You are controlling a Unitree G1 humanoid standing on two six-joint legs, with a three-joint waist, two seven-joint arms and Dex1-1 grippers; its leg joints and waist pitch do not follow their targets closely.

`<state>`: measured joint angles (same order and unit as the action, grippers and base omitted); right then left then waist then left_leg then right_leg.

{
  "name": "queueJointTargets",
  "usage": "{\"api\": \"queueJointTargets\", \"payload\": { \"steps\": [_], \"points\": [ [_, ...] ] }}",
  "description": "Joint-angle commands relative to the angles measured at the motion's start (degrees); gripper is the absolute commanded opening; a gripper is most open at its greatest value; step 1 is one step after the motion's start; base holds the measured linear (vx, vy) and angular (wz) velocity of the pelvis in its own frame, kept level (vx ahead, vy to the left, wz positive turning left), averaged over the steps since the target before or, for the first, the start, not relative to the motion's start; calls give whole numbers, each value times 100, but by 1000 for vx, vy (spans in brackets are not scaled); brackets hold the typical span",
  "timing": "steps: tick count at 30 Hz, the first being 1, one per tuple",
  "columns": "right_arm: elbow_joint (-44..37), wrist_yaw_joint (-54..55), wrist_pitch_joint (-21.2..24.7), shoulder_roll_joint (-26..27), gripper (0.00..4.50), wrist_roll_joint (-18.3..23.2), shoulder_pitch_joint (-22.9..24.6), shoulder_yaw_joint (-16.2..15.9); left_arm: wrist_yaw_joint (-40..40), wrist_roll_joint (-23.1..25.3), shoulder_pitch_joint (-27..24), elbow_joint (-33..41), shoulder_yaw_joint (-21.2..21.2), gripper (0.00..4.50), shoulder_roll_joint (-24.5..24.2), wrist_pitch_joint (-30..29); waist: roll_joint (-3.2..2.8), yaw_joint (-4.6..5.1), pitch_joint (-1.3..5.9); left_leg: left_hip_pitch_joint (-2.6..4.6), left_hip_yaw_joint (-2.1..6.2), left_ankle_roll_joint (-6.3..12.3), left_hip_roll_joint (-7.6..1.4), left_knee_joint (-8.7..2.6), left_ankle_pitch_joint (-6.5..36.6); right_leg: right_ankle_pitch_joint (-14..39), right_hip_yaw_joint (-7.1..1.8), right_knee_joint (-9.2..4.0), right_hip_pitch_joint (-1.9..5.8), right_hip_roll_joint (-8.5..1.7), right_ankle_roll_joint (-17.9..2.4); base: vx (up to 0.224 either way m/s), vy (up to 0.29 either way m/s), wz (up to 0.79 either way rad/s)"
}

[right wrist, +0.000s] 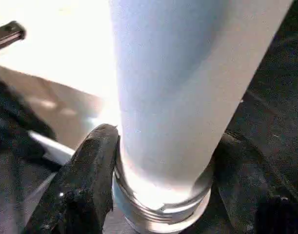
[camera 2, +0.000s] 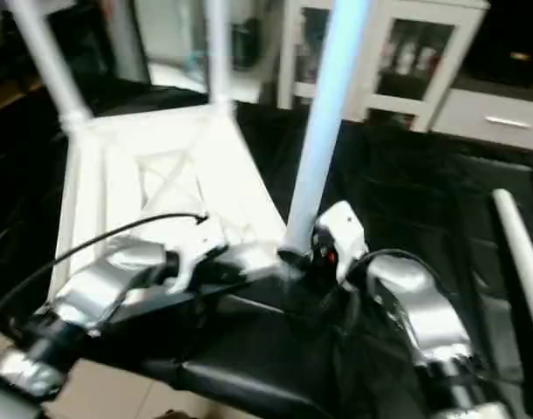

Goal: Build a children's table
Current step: Rotate leg to tighten

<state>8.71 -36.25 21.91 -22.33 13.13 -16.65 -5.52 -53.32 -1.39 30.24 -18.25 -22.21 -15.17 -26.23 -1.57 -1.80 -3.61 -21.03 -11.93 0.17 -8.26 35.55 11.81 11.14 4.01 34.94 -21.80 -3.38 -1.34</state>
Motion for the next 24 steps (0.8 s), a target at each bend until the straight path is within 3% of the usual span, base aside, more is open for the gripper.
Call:
{"api": "queueJointTargets", "payload": {
  "steps": [1, 6, 7, 8, 9, 11, 13, 14, 19, 21, 24],
  "points": [
    [457, 802, 136, 290, 259, -193, -149, 202, 160, -97, 246, -143, 8, 0, 294, 49, 39, -10, 330, 97, 381, -172, -546, -515, 1734, 2050, -386, -566, 145, -677, -1090, 0, 0, 0],
    [1033, 1971, -17, 800, 259, -466, -368, 340, 968, 16, 590, -716, 216, 0, 737, -4, 17, 14, 337, 119, 364, -204, -539, -508, 1634, 1966, -382, -570, 108, -659, -1134, 0, 0, 0],
    [1409, 2704, -69, 1138, 259, -460, -515, 580, 1446, 102, 775, -1021, 323, 0, 960, -34, 34, 5, 355, 100, 379, -203, -547, -517, 1586, 1873, -375, -551, 161, -667, -1119, 0, 0, 0],
    [1409, 2704, -69, 1138, 259, -460, -515, 580, 1446, 102, 775, -1021, 323, 0, 960, -34, 26, 22, 349, 102, 360, -204, -542, -517, 1552, 1803, -388, -551, 127, -655, -1142, 0, 0, 0],
    [1809, 3472, -173, 1460, 259, -566, -674, 732, 1940, 220, 974, -1363, 413, 0, 1177, 53, 41, 7, 364, 102, 365, -188, -542, -519, 1515, 1689, -383, -544, 159, -664, -1144, 0, 0, 0],
    [2098, 3982, -316, 1687, 259, -706, -807, 750, 2275, 319, 1126, -1620, 461, 0, 1331, 154, 43, 28, 359, 114, 353, -231, -526, -517, 1508, 1706, -382, -560, 113, -656, -1170, 0, 0, 0],
    [2288, 4338, -441, 1834, 259, -875, -911, 725, 2479, 390, 1236, -1818, 490, 0, 1430, 267, 45, 2, 366, 117, 350, -220, -536, -522, 1460, 1593, -389, -550, 139, -663, -1141, 0, 0, 0],
    [2383, 4472, -583, 1932, 259, -971, -997, 688, 2548, 426, 1278, -1882, 501, 0, 1474, 317, 48, 5, 362, 116, 337, -212, -526, -519, 1449, 1559, -394, -552, 116, -665, -1142, 0, 0, 0],
    [2499, 4279, -966, 2026, 259, -940, -1132, 657, 2519, 431, 1279, -1912, 492, 0, 1449, 348, 47, -11, 351, 96, 341, -118, -533, -537, 1487, 1591, -395, -547, 148, -675, -1073, 0, 0, 0],
    [2391, 4086, -1121, 1990, 329, -871, -1102, 686, 2468, 432, 1248, -1876, 483, 0, 1393, 346, 47, -7, 346, 96, 344, -102, -536, -543, 1547, 1684, -391, -557, 148, -675, -1047, 0, 0, 0],
    [2233, 3917, -1205, 1945, 337, -782, -1073, 732, 2393, 426, 1217, -1855, 477, 0, 1328, 364, 44, -3, 343, 88, 345, -80, -538, -547, 1582, 1728, -396, -568, 147, -673, -1038, 0, 0, 0]
  ]
}}
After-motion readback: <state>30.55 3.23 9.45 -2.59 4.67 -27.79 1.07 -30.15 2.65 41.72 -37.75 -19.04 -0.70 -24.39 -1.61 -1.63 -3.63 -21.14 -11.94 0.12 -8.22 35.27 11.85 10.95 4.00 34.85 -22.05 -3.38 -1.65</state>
